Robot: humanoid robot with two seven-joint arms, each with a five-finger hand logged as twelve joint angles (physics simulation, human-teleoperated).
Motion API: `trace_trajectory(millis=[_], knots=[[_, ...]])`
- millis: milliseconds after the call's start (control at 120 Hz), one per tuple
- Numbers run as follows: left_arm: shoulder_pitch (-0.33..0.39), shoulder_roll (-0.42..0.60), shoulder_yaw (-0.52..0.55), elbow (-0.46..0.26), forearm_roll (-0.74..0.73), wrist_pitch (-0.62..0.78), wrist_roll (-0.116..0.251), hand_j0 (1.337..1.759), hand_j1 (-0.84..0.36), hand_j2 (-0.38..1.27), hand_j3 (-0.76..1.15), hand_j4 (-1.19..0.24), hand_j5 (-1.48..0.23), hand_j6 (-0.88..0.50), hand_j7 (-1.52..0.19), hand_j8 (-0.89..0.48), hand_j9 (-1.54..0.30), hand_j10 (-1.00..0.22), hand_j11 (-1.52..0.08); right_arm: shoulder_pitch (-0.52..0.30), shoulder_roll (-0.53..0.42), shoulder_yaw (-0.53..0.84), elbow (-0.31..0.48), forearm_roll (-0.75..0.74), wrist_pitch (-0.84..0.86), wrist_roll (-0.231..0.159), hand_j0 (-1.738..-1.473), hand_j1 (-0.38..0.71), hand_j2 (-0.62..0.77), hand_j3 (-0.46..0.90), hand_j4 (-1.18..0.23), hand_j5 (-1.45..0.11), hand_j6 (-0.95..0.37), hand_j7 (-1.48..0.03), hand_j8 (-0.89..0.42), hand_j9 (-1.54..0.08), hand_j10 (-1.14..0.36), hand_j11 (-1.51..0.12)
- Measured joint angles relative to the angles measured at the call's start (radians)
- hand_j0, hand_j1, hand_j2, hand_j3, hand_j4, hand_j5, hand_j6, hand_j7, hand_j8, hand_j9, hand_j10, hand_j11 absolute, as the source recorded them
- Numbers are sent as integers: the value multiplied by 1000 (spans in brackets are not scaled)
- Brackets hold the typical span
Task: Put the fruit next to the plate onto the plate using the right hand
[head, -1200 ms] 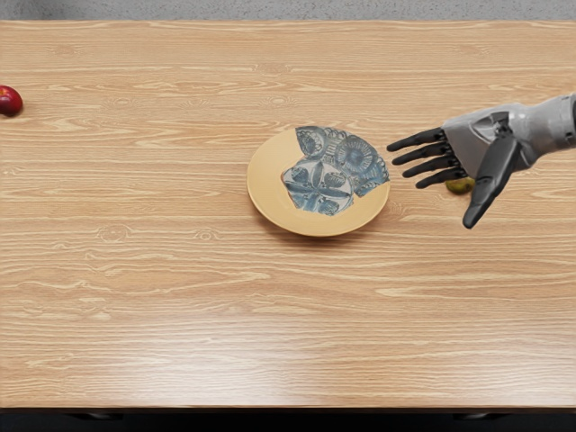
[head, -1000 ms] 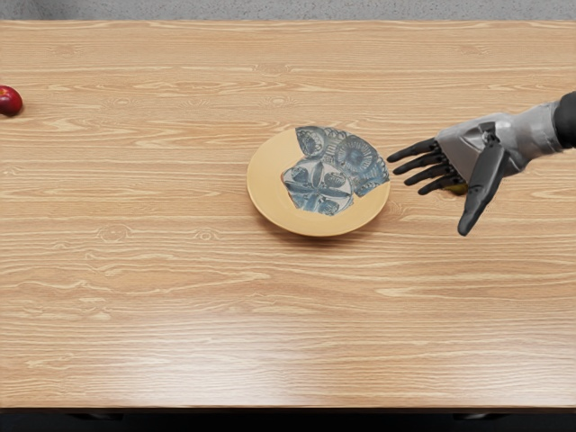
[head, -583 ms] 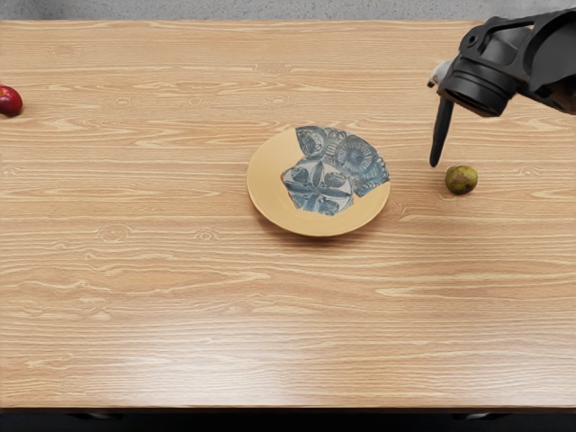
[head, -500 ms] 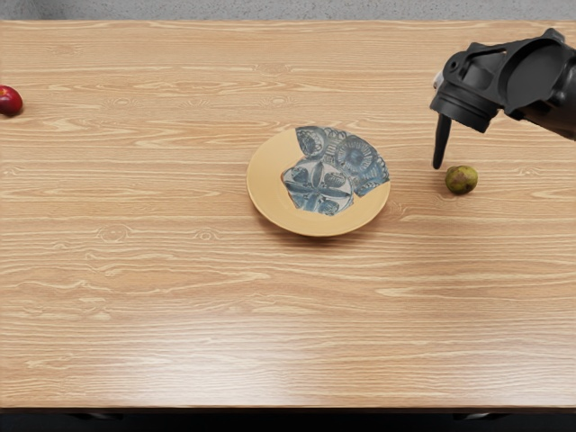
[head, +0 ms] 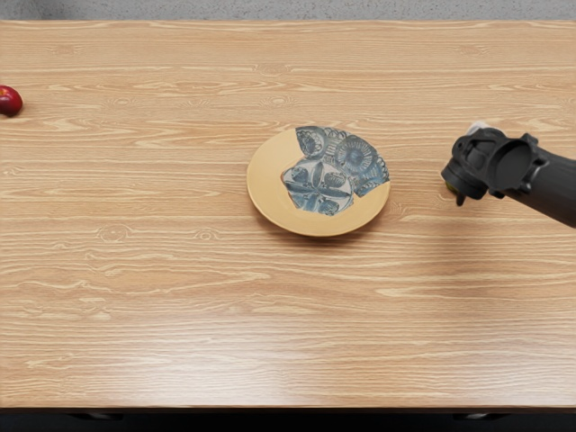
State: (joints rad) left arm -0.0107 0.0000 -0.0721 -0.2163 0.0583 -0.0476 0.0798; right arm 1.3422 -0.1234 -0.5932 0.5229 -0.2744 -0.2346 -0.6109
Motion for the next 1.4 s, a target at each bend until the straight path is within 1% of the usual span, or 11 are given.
trace_trajectory(millis=[150, 233, 417, 567, 808, 1242, 1375, 1400], knots=[[0, 0, 0, 0, 0, 0, 0, 1658, 349, 0, 0, 0, 0, 0, 0, 0, 0, 0, 0, -15, 1, 59, -10, -5, 1, 0, -1658, -286, -9, 0, -57, -71, -59, -70, -57, -70, -56, -70], [0, 0, 0, 0, 0, 0, 0, 1658, 349, 0, 0, 0, 0, 0, 0, 0, 0, 0, 0, -18, -1, 79, -12, -7, 1, 0, -1658, -259, -14, 0, -79, -100, -81, -99, -80, -100, -79, -100], [0, 0, 0, 0, 0, 0, 0, 1658, 349, 0, 0, 0, 0, 0, 0, 0, 0, 0, 0, -18, -2, 93, -13, -5, 1, 0, -1658, -115, -37, 0, -199, -256, -201, -255, -200, -256, -199, -255], [0, 0, 0, 0, 0, 0, 0, 1658, 349, 0, 0, 0, 0, 0, 0, 0, 0, 0, 0, -18, 1, 95, -14, -1, 1, 0, -1658, -49, -48, 0, -254, -327, -256, -327, -255, -327, -254, -327], [0, 0, 0, 0, 0, 0, 0, 1658, 349, 0, 0, 0, 0, 0, 0, 0, 0, 0, 0, -19, -2, 96, -14, 0, 1, 0, -1658, -7, -55, 0, -289, -373, -291, -372, -290, -373, -289, -373], [0, 0, 0, 0, 0, 0, 0, 1658, 349, 0, 0, 0, 0, 0, 0, 0, 0, 0, 0, -20, 7, 98, -14, 3, -1, 0, -1658, 13, -58, 0, -306, -395, -307, -394, -306, -395, -305, -394], [0, 0, 0, 0, 0, 0, 0, 1658, 349, 0, 0, 0, 0, 0, 0, 0, 0, 0, 0, -20, 7, 98, -14, 3, 0, 0, -1658, 84, -50, 0, -373, -485, -375, -483, -374, -484, -373, -484], [0, 0, 0, 0, 0, 0, 0, 1658, 349, 0, 0, 0, 0, 0, 0, 0, 0, 0, 0, -20, 7, 99, -14, 4, 0, 0, -1658, 112, -40, 0, -401, -522, -404, -520, -402, -522, -402, -521]])
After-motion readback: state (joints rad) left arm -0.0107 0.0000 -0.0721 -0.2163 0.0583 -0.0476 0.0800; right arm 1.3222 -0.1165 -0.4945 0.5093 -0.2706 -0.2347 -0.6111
